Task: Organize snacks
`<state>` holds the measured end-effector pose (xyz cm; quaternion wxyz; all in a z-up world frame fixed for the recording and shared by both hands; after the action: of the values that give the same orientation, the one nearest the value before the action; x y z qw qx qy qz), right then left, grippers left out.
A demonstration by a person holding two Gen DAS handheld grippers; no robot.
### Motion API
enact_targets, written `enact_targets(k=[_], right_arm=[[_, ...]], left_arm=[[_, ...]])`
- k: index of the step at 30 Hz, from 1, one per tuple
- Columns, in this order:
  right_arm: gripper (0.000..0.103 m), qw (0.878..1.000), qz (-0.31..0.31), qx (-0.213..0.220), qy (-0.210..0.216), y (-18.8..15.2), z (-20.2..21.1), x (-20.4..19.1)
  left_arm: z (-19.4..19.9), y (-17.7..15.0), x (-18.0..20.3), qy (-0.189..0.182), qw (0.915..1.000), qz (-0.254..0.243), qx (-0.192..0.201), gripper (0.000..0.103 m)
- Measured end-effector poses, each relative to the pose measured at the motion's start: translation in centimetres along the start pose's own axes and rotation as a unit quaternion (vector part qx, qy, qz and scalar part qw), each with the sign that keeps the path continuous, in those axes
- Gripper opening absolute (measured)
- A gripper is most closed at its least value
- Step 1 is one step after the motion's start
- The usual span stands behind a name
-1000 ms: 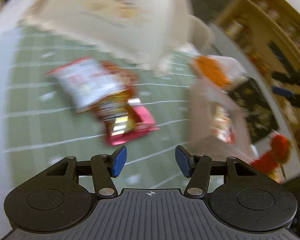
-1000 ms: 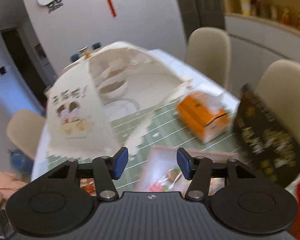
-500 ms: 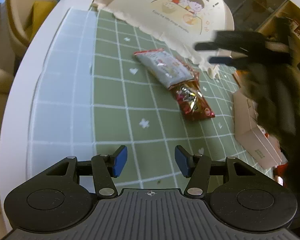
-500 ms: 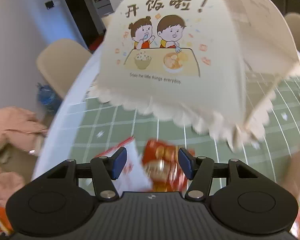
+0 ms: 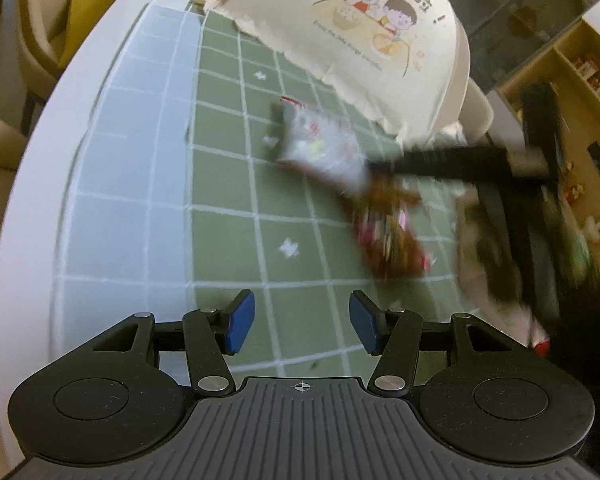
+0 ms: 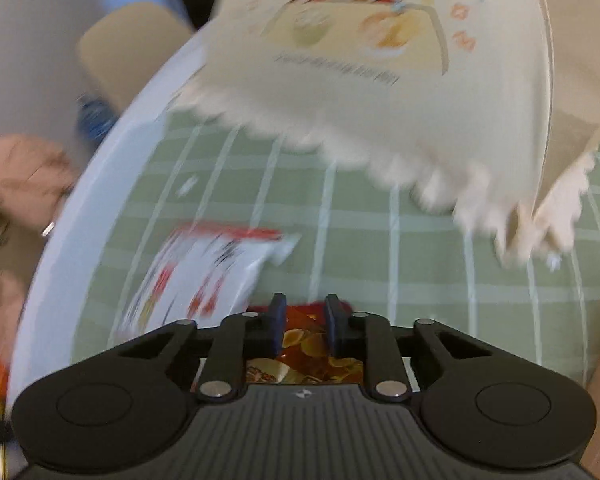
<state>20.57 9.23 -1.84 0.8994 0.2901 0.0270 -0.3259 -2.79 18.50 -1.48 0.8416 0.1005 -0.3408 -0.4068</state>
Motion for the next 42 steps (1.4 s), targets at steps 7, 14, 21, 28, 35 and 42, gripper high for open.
enact_targets(k=[7, 14, 21, 28, 35, 42], right_arm=[[0.017, 0.997, 0.024, -0.025, 0.067, -7.9, 3.7, -3.4], [0.028, 0.998, 0.045, 0.028, 0.036, -10.9, 8.5, -4.4], [0.05, 0.996, 0.047, 0.062, -0.045, -14.6, 14.3, -2.6], [0.053, 0.995, -0.001, 0.06, -0.085, -18.8, 16.0, -0.2], [0.055, 0.995, -0.011, 0.063, -0.071, -19.9, 16.2, -1.5], [0.058, 0.995, 0.032, 0.073, -0.065, -18.5, 15.5, -3.8]], left_arm=[[-0.5, 1.6, 2.8, 0.001, 0.999, -0.043, 0.012, 0.058], [-2.8, 9.1, 4.4, 0.102, 0.984, -0.125, 0.074, 0.058], [-9.0, 10.5, 6.3, 0.135, 0.9708, -0.197, 0.013, 0.058], [-10.0, 9.3, 7.2, 0.164, 0.9488, -0.27, 0.016, 0.063], [-10.4, 8.5, 8.0, 0.16, 0.9365, -0.312, -0.009, 0.067], [-7.3, 6.3, 6.6, 0.144, 0.946, -0.29, -0.016, 0.047]])
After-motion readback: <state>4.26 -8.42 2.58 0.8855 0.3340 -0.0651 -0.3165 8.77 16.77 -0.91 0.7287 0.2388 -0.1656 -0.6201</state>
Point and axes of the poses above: each gripper's, at about its wrist camera, not at the fingertips, and z roughly against the way its jaws point, x to its right, y to its top, the point moved 6 cm from there along -z, roughly the way its jaws point, and after that the axes turned 4 degrees about y, right-handed, at the moved point
